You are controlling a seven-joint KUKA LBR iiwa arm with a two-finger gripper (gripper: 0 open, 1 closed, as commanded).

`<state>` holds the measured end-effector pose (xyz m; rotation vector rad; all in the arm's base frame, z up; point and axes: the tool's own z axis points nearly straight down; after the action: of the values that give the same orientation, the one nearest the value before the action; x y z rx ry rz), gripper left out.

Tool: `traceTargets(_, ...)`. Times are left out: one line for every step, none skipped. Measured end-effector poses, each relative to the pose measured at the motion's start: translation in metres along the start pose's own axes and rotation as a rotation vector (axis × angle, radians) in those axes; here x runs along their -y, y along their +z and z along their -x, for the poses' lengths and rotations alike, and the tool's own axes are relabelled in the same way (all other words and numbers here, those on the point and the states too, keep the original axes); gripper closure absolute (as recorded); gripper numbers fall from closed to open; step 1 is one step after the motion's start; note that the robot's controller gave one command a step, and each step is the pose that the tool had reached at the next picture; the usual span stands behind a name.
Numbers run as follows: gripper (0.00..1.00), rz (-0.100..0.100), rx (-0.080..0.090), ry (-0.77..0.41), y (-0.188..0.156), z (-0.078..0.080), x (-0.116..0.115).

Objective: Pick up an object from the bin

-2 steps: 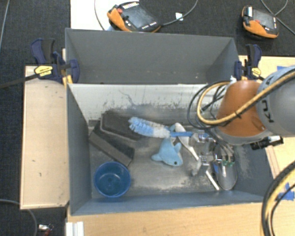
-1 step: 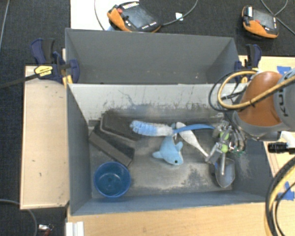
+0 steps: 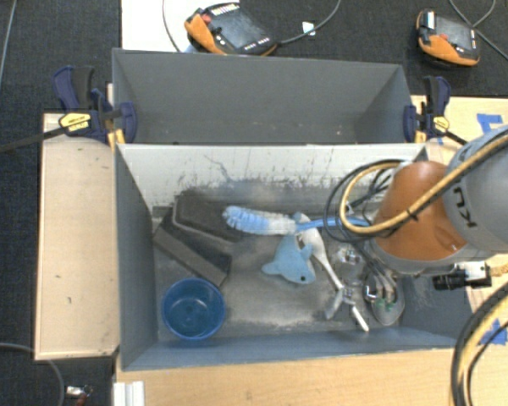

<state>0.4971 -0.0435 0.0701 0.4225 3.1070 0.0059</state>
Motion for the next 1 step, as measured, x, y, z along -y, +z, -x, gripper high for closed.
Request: traceTargets(0.0,-0.006,0.014,-0.059,-0.0006,0.0116,0.091)
